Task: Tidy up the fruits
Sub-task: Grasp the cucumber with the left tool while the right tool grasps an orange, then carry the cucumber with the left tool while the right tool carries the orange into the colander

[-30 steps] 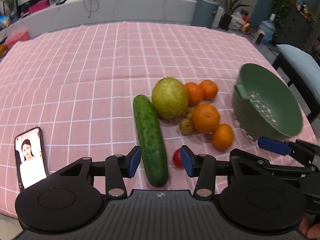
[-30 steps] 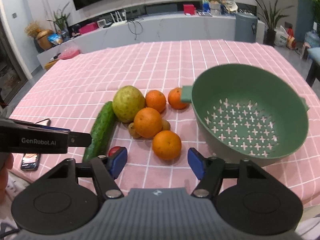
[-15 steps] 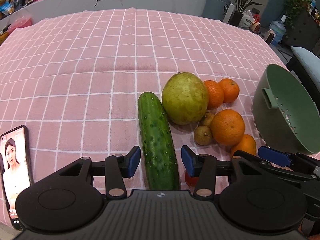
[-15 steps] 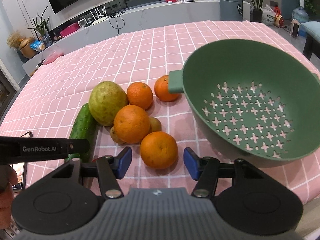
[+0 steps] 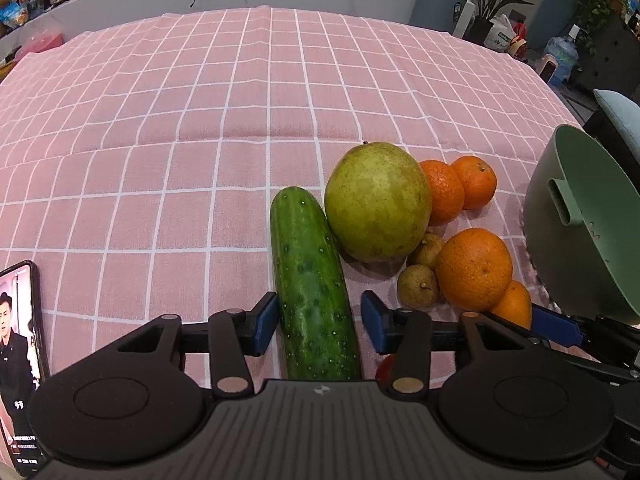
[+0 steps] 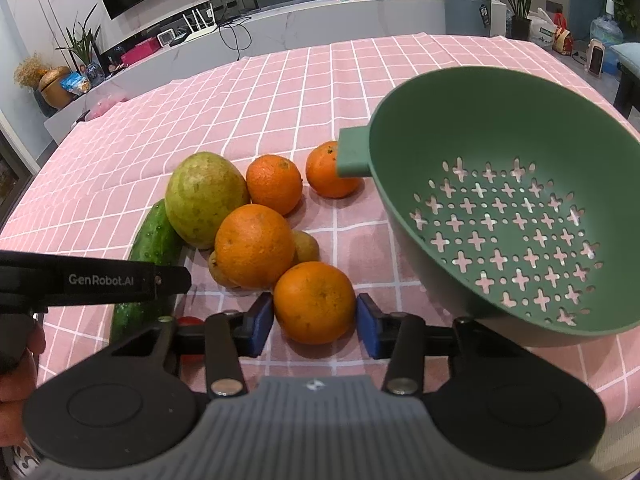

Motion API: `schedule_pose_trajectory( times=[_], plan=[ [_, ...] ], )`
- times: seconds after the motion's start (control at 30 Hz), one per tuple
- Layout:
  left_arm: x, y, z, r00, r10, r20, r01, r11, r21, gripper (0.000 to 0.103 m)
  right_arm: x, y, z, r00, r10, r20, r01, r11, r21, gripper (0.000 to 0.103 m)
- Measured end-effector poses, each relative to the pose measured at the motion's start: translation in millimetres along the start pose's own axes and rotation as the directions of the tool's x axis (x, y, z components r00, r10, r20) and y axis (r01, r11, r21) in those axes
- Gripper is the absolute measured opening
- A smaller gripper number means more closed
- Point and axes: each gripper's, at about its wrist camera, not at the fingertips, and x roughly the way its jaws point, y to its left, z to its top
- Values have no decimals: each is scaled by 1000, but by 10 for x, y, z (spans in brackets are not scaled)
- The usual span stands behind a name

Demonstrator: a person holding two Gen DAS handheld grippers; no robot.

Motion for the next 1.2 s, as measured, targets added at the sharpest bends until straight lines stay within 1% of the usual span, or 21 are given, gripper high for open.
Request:
schedule_pose_trajectory(
  times=[0.03, 0.07, 0.13, 0.23, 0.4, 0.63, 0.77, 0.87, 1.03, 1.2],
  plan=[
    [-2, 3, -1, 1000, 8, 1, -8, 1000, 1, 44, -2, -3, -2, 1000, 2, 0, -2, 1000, 2, 41],
    [-3, 8, -1, 1000, 1, 2, -1, 1000, -3, 43, -6, -6, -3, 1000, 3, -1, -3, 1000, 3, 41],
    [-12, 34, -8, 1000, -8, 4, 8, 1000, -17, 43, -19, -12, -13, 1000, 5, -3, -5, 1000, 6, 41],
    [-47, 59, -23, 1000, -4, -8, 4, 1000, -22, 42, -41, -19, -35, 1000, 15, -16, -15, 1000, 14, 41],
    [-184, 96, -95, 1000, -6, -15, 6, 1000, -31, 42, -144, -53, -88, 1000, 26, -17, -26, 999, 30, 40],
    [-474, 50, -111, 999, -7, 36, 8, 999, -32, 42, -327, -42, -100, 999, 41, 22, -42, 999, 15, 40],
    [-564, 8, -129, 999, -11, 46, 13, 999, -40, 41, -320, -40, -118, 999, 53, 11, -53, 999, 10, 40],
    [-623, -22, -152, 998, -14, 55, 16, 999, -45, 41, -299, -46, -141, 999, 43, 25, -43, 999, 3, 40],
    [-759, -88, -175, 997, -20, 71, 22, 999, -39, 42, -292, -93, -155, 998, 56, 25, -57, 998, 30, 40],
    [-912, -170, -163, 995, -20, 101, 23, 999, -24, 42, -315, -66, -162, 997, 69, 33, -69, 997, 18, 40]
  ],
)
